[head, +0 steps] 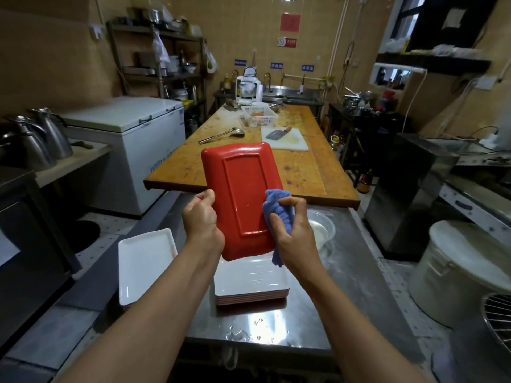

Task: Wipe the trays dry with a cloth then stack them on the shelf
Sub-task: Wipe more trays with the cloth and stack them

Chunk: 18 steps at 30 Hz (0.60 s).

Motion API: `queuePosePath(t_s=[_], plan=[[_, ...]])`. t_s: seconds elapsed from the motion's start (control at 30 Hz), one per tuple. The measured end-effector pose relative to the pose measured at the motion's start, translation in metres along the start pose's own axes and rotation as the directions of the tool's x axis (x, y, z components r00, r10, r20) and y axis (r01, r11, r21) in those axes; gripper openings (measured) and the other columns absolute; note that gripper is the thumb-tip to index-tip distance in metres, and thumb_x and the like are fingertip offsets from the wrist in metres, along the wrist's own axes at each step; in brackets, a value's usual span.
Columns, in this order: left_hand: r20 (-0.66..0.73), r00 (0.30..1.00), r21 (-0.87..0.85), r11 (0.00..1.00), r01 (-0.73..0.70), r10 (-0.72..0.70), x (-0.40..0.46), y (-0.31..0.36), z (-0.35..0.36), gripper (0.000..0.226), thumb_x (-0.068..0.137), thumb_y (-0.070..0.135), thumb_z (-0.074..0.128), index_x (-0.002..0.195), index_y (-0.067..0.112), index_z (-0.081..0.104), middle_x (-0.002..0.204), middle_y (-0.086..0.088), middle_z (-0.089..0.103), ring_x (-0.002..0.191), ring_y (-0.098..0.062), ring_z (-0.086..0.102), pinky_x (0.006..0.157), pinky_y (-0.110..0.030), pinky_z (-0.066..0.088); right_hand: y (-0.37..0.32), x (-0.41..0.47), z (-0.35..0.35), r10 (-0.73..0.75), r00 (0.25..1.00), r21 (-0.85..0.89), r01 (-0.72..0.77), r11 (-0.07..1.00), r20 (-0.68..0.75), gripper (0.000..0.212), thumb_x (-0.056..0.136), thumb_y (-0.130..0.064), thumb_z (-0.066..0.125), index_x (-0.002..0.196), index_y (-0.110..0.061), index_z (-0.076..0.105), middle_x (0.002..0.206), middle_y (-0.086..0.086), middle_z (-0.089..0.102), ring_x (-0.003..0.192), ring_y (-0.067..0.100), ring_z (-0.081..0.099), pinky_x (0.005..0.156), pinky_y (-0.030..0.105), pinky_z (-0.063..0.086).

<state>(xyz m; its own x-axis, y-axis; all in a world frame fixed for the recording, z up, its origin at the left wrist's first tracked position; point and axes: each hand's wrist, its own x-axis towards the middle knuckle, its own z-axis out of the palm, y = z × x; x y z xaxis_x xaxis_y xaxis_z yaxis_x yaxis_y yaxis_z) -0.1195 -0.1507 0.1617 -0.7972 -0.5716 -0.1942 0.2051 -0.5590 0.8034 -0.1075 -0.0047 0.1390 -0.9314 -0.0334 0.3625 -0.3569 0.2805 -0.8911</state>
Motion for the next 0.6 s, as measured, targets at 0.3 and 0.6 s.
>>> queuePosePath(t_s=[0.3,0.6], plan=[[0.22,0.971,0.245,0.969,0.037,-0.093,0.001,-0.008,-0.008,0.007,0.096,0.018,0.05,0.092,0.016,0.056,0.078,-0.001,0.064,0.066,-0.013,0.063,0.061,-0.03,0.05,0.006,0.01,-0.033,0.359,0.928,0.573,-0.348,0.742,0.099,0.026,0.083,0.008,0.059,0.092,-0.016,0.061,0.082,0.015,0.066,0.062,0.029,0.063,0.04,0.041,0.054],[0.52,0.772,0.731,0.658,-0.18,-0.366,0.021,0.077,-0.012,0.056,0.065,0.036,0.07,0.115,0.012,0.06,0.094,-0.008,0.072,0.078,-0.02,0.07,0.064,-0.03,0.055,0.017,0.026,-0.065,0.234,0.861,0.493,-0.458,0.74,0.451,0.039,0.064,0.0,0.066,0.101,-0.012,0.065,0.089,0.012,0.071,0.071,0.021,0.068,0.061,0.028,0.058]])
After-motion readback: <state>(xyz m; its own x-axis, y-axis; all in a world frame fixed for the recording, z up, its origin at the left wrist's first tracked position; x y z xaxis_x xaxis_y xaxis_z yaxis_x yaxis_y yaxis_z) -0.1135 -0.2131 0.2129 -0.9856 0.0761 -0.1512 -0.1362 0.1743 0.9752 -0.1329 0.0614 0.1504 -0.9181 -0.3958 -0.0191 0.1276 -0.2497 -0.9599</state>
